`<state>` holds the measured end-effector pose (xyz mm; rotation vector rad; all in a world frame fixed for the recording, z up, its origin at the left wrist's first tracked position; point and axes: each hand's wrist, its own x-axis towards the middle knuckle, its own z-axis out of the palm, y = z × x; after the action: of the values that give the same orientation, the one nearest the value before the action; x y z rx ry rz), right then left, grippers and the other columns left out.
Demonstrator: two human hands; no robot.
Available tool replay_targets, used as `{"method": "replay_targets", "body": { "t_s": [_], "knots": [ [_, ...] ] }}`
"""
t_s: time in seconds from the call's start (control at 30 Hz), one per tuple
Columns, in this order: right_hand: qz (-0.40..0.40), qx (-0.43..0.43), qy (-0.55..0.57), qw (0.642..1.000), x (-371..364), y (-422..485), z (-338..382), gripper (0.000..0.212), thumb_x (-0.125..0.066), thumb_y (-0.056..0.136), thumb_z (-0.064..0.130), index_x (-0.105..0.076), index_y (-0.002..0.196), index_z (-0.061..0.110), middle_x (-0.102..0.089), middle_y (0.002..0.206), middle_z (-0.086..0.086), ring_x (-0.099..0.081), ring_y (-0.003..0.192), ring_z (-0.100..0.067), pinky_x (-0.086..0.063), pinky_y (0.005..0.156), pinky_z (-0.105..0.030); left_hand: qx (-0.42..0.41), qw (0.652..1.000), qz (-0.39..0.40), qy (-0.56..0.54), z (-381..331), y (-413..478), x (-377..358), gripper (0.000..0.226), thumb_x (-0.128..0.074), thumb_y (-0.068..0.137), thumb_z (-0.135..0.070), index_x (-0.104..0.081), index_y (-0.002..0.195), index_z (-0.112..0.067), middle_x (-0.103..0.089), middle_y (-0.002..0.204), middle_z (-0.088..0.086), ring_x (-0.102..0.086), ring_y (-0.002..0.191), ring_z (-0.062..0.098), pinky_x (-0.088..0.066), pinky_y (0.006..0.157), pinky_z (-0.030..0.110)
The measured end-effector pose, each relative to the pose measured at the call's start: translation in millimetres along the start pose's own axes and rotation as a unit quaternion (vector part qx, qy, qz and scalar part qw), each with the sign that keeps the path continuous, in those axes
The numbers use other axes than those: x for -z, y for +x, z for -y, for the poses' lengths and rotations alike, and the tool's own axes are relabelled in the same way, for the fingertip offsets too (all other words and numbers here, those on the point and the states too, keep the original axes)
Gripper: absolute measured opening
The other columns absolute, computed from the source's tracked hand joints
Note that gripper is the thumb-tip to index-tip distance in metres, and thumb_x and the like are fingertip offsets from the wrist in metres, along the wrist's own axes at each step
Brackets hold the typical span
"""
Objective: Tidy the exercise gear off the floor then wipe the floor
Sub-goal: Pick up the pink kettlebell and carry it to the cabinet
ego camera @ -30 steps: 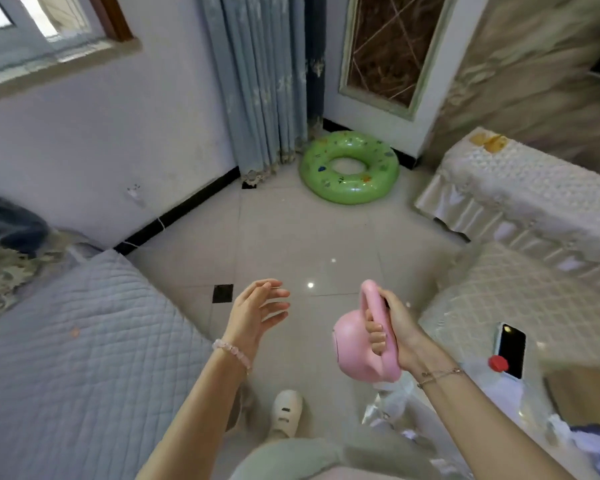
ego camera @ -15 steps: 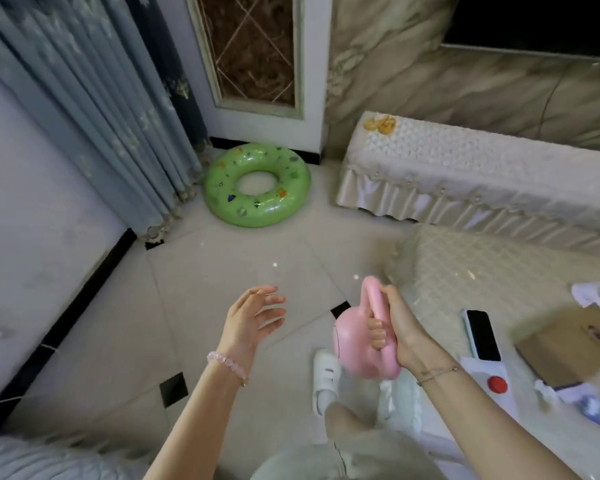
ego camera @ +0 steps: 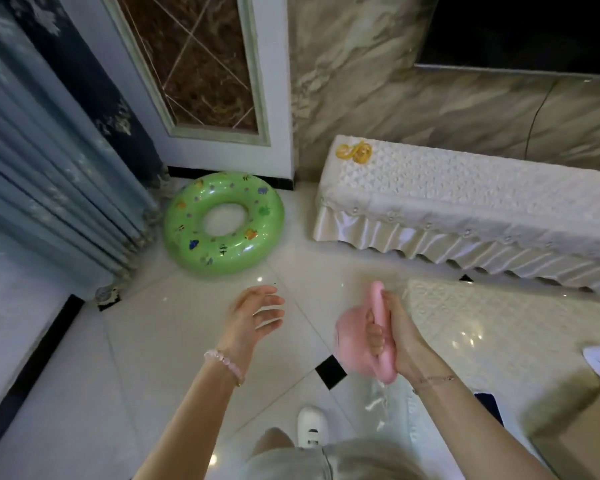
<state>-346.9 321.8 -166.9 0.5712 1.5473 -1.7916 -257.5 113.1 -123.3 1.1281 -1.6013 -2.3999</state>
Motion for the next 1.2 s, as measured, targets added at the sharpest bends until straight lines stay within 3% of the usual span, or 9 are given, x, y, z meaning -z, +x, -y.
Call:
{"method": "replay_targets", "body": {
  "t_s": [0.1, 0.37, 0.67, 0.8, 0.9, 1.0, 1.1, 1.2],
  "knots": [
    [0.011, -0.011, 0.029, 0.999, 4, 29, 37, 0.053, -0.033, 0.094, 0.046, -0.045, 0.059, 0.009, -0.035, 0.034, -0.003, -0.030, 0.024, -0.013, -0.022, 0.029, -0.015, 0.005, 1.000, 0.011, 0.010, -20, 41, -25, 0.018, -0.045, 0.093, -0.011, -0.063, 0.088, -0.011, -0.065, 0.083, 0.008, -0.061, 0.071, 0.021, -0.051, 0.074, 0.033],
    [-0.019, -0.040, 0.077, 0.996, 7, 129, 109, 0.055, -0.034, 0.094, 0.051, -0.045, 0.058, 0.010, -0.036, 0.036, -0.003, -0.029, 0.025, -0.014, -0.023, 0.029, -0.016, 0.022, 0.997, 0.056, 0.040, -73, 179, -91, 0.017, -0.044, 0.095, -0.016, -0.060, 0.089, -0.012, -0.063, 0.085, 0.007, -0.060, 0.073, 0.020, -0.051, 0.071, 0.032],
    [-0.088, -0.015, 0.039, 0.995, -4, 248, 216, 0.064, -0.036, 0.093, 0.059, -0.040, 0.048, 0.013, -0.032, 0.034, -0.003, -0.028, 0.027, -0.014, -0.024, 0.032, -0.020, 0.032, 0.992, 0.095, 0.078, -160, 326, -171, 0.021, -0.042, 0.097, -0.015, -0.060, 0.088, -0.010, -0.065, 0.078, 0.004, -0.060, 0.068, 0.017, -0.051, 0.068, 0.029],
    [-0.023, 0.017, 0.040, 0.999, -22, 281, 268, 0.063, -0.029, 0.096, 0.051, -0.023, 0.043, 0.018, -0.027, 0.030, 0.002, -0.025, 0.025, -0.009, -0.019, 0.033, -0.018, 0.037, 0.992, 0.090, 0.077, -182, 367, -190, 0.023, -0.042, 0.097, -0.016, -0.062, 0.087, -0.011, -0.067, 0.075, 0.002, -0.061, 0.067, 0.016, -0.051, 0.068, 0.030],
    [0.058, 0.056, 0.032, 0.996, -26, 309, 302, 0.070, -0.019, 0.095, 0.051, -0.039, 0.037, 0.017, -0.033, 0.034, 0.001, -0.033, 0.032, -0.011, -0.026, 0.044, -0.028, 0.043, 0.993, 0.086, 0.072, -193, 394, -201, 0.022, -0.043, 0.097, -0.016, -0.062, 0.089, -0.009, -0.066, 0.079, 0.004, -0.061, 0.069, 0.017, -0.051, 0.069, 0.031],
    [0.046, 0.010, -0.002, 0.999, -18, 360, 321, 0.061, -0.037, 0.084, 0.068, -0.038, 0.049, 0.018, -0.034, 0.046, -0.002, -0.033, 0.047, -0.017, -0.028, 0.053, -0.031, 0.048, 0.995, 0.060, 0.058, -204, 422, -216, 0.021, -0.042, 0.097, -0.015, -0.061, 0.088, -0.010, -0.065, 0.079, 0.007, -0.060, 0.069, 0.019, -0.050, 0.069, 0.032],
    [0.114, -0.033, -0.024, 0.993, -15, 412, 335, 0.069, -0.026, 0.087, 0.073, -0.037, 0.057, 0.012, -0.033, 0.049, -0.010, -0.032, 0.045, -0.023, -0.029, 0.047, -0.035, 0.056, 0.997, 0.034, 0.044, -214, 451, -236, 0.021, -0.043, 0.096, -0.015, -0.061, 0.087, -0.010, -0.064, 0.077, 0.006, -0.059, 0.069, 0.020, -0.048, 0.068, 0.032],
    [0.143, -0.071, -0.033, 0.987, -19, 463, 355, 0.071, -0.028, 0.083, 0.076, -0.035, 0.057, 0.010, -0.032, 0.048, -0.012, -0.032, 0.041, -0.024, -0.030, 0.046, -0.036, 0.058, 0.997, 0.013, 0.047, -222, 480, -258, 0.021, -0.043, 0.096, -0.017, -0.062, 0.089, -0.010, -0.064, 0.078, 0.006, -0.059, 0.069, 0.019, -0.048, 0.069, 0.032]
  ]
}}
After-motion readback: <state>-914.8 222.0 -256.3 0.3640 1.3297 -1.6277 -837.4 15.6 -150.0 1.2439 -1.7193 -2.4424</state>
